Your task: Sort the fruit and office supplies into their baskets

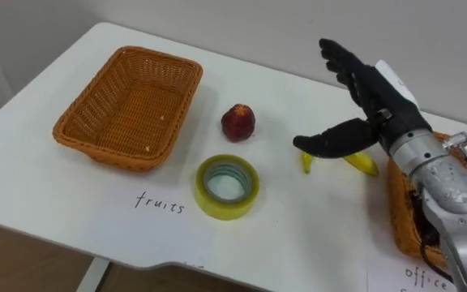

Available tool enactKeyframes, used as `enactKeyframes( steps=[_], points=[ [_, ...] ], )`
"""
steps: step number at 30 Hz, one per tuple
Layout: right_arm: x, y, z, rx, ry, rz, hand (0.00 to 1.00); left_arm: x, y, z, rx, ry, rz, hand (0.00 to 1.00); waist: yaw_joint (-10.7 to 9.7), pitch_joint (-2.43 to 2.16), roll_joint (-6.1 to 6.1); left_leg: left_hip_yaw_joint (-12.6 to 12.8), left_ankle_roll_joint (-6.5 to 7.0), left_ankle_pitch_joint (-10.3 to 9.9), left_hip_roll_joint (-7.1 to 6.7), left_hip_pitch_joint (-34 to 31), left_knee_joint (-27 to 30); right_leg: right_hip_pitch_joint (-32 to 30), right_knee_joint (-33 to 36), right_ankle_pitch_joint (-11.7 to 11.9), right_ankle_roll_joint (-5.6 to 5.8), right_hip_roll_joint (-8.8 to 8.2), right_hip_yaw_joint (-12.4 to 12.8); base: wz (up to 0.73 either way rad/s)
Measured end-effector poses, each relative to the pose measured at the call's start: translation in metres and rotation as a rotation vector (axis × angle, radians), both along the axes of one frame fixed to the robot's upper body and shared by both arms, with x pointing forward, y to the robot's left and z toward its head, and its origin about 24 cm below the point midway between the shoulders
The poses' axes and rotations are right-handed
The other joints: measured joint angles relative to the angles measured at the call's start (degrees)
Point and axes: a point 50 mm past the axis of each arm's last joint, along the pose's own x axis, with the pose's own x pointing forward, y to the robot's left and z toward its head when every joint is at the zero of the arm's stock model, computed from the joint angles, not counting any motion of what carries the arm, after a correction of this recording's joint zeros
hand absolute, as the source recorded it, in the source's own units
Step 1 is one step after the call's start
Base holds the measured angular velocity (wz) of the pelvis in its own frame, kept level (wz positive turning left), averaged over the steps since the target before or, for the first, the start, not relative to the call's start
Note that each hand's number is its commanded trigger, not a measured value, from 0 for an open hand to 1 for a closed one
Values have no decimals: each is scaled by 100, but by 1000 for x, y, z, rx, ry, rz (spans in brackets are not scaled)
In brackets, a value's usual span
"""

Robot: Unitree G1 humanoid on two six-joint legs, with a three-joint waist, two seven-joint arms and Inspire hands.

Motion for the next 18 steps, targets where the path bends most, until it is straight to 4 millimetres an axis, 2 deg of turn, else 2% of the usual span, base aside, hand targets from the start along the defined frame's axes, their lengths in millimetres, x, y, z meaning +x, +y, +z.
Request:
enactKeyframes(
  steps=[11, 18],
  points=[
    [1, 9, -24, 34, 105, 19, 0, 8, 1, 1, 9, -11, -4, 0, 272, 12, 13, -3, -1, 1, 4, 5, -3, 4, -9, 3, 2, 2, -6, 0],
    [2, 11, -41, 65, 170, 1, 0, 1, 0, 0, 6, 15, 2, 0, 310, 67, 90, -20, -1, 2, 2, -24, 0, -8, -10, 4, 2, 2, -23, 0]
  ],
)
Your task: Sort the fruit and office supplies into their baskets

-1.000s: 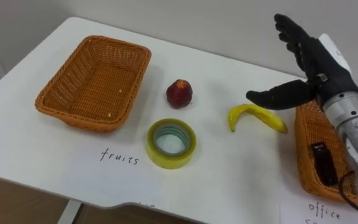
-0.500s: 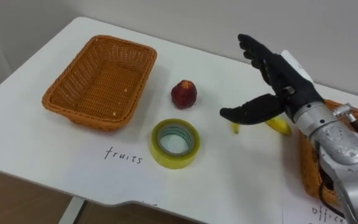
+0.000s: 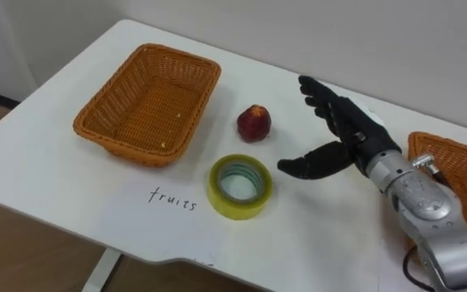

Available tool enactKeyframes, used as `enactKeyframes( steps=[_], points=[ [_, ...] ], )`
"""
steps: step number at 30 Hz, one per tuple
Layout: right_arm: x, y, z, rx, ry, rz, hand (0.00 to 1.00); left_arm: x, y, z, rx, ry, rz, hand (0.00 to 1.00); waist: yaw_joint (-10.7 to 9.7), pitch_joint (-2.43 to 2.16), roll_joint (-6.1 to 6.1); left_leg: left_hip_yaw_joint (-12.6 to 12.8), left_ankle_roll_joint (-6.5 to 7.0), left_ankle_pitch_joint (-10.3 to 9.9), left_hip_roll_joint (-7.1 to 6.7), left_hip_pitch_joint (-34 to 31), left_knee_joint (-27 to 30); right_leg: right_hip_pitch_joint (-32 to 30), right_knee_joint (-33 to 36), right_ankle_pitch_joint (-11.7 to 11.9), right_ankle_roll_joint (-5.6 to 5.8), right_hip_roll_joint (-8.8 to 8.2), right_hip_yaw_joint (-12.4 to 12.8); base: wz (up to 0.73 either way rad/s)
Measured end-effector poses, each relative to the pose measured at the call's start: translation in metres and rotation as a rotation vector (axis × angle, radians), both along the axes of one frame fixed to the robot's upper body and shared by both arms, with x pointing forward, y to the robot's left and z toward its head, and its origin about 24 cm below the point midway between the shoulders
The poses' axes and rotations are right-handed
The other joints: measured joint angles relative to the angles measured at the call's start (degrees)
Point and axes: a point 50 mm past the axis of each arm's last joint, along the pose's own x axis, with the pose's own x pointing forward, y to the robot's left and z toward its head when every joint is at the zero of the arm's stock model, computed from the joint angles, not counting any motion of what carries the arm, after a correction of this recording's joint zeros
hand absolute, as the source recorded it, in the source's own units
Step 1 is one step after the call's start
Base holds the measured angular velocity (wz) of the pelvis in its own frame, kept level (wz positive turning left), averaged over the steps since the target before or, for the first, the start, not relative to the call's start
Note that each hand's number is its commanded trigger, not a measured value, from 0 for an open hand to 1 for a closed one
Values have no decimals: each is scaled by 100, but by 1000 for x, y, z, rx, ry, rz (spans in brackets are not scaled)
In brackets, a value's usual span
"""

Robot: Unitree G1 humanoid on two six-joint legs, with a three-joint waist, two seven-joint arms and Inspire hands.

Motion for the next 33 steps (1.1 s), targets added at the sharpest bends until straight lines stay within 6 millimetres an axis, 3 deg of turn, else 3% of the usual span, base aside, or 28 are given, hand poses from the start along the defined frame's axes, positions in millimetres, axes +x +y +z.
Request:
enactKeyframes(
  steps=[15, 24, 33],
  points=[
    [10, 11, -2, 75, -24, -96, 0, -4, -7, -2, 26, 40, -71, 0, 115, -15, -6, -154, -4, 2, -14, -170, 103, -61, 1, 3, -4, -9, -155, 5],
    [11, 23, -9, 116, -10, -125, 0, -16, -14, -4, 27, 81, -75, 0, 196, -49, 131, -220, -9, 5, -23, -223, 184, -47, 9, 7, -10, -32, -308, 5],
    [13, 22, -18, 112, 12, -178, 0, -9, -13, -2, 39, 56, -82, 0, 217, -46, 135, -255, 2, 16, -76, -246, 189, -58, 9, 7, -9, -53, -311, 2]
  ],
)
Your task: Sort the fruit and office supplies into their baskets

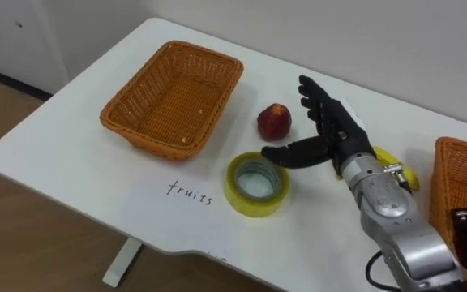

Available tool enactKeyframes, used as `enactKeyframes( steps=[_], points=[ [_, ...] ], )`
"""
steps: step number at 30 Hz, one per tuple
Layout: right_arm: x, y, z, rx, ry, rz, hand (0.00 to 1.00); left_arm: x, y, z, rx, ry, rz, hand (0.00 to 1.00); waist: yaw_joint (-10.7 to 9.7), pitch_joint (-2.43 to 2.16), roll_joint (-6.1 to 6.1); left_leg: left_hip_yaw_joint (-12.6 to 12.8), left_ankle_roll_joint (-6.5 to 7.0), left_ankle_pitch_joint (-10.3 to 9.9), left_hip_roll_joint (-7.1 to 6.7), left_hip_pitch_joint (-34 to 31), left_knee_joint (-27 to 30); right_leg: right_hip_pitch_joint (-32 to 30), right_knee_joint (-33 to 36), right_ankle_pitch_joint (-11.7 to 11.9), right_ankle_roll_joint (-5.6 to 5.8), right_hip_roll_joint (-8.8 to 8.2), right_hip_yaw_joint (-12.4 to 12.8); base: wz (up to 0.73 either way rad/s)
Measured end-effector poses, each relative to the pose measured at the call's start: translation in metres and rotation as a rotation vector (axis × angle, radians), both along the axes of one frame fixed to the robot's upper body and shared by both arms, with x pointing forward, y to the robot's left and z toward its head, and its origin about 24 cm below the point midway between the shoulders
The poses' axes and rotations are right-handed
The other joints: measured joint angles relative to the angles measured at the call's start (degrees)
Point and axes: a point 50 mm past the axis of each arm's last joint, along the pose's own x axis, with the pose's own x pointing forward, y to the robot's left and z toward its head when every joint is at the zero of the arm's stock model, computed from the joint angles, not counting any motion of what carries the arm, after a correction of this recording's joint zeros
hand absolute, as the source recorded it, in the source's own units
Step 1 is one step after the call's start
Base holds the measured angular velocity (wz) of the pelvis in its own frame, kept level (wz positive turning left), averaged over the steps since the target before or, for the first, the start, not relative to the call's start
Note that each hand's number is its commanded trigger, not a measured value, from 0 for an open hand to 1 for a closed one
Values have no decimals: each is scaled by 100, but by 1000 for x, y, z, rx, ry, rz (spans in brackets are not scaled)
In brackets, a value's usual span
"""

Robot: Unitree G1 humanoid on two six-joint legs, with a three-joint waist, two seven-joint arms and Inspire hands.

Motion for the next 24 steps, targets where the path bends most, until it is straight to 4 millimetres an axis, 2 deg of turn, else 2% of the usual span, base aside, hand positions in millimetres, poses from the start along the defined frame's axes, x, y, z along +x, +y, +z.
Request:
enactKeyframes(
  steps=[8, 16, 24],
  points=[
    [-1, 4, -4, -33, 12, 18, 0, 2, -3, -1, -20, 1, -17, 0, 83, 22, 10, -13, 6, -1, -1, -3, -2, -3, -1, 6, 10, -10, 18, 0],
    [-3, 13, -7, -158, -4, 74, 0, 5, -5, -2, -60, 3, -23, 0, 98, 45, 43, -50, 11, -4, -2, -24, 5, -9, -2, 8, 13, -17, 1, 1],
    [-4, 16, -8, -314, -23, 141, 0, 6, -5, -2, -62, 15, -33, 0, 97, 45, 43, -50, 13, -5, -3, -35, 4, -21, -5, 8, 15, -16, -34, 0]
  ],
)
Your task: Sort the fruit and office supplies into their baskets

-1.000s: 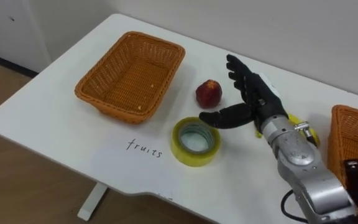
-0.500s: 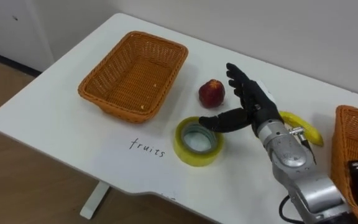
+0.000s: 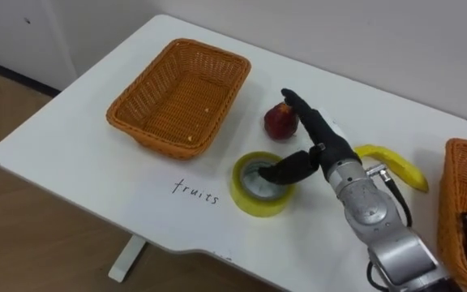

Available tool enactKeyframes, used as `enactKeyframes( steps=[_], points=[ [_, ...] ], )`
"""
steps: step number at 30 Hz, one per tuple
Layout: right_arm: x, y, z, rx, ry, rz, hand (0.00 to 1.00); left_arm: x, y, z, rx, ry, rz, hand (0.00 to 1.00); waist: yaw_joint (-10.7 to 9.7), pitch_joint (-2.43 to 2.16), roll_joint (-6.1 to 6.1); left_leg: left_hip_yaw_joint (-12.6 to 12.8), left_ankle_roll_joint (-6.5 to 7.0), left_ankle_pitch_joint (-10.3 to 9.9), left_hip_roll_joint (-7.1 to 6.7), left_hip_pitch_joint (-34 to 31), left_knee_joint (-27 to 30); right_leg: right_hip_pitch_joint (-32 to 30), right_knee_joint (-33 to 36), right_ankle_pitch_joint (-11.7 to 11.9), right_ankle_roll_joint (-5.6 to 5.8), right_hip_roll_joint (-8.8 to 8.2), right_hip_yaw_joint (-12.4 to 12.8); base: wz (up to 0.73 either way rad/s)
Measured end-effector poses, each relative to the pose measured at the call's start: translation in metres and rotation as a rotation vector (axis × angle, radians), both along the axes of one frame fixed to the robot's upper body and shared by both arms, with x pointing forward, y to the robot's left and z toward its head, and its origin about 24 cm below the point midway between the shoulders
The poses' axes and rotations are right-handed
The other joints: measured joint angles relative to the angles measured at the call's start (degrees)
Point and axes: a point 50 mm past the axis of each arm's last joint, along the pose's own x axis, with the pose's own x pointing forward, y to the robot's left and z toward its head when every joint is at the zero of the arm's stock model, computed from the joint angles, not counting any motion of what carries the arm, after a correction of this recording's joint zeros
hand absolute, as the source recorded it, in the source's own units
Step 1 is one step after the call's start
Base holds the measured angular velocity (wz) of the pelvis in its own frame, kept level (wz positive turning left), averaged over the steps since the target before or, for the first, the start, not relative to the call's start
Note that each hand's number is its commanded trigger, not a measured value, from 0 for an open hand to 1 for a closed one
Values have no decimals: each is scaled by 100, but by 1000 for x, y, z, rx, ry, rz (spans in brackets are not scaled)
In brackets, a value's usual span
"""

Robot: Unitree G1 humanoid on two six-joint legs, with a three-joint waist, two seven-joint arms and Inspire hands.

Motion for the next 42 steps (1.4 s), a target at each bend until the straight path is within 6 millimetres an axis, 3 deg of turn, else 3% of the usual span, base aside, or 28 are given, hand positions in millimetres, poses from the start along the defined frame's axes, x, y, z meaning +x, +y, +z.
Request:
enactKeyframes(
  steps=[18, 27, 42],
  points=[
    [0, 0, 1, -190, 23, 109, 0, -1, -1, -3, -25, 37, 9, 0, -5, -53, -64, 9, 3, 12, -10, 19, 3, 14, 6, 2, 2, 3, 47, 0],
    [0, 0, 6, -227, 41, 144, 0, -1, 0, -3, -38, 37, 18, 0, -1, -28, -178, 12, 1, 12, -6, 21, 6, 15, 5, 5, 3, 9, 55, 0],
    [2, 2, 16, -408, 61, 208, 0, 11, 6, -1, -21, 4, 32, 0, 93, -16, -248, 86, -1, 11, -8, 27, -7, 4, 2, 13, -1, 26, 74, 0]
  ],
)
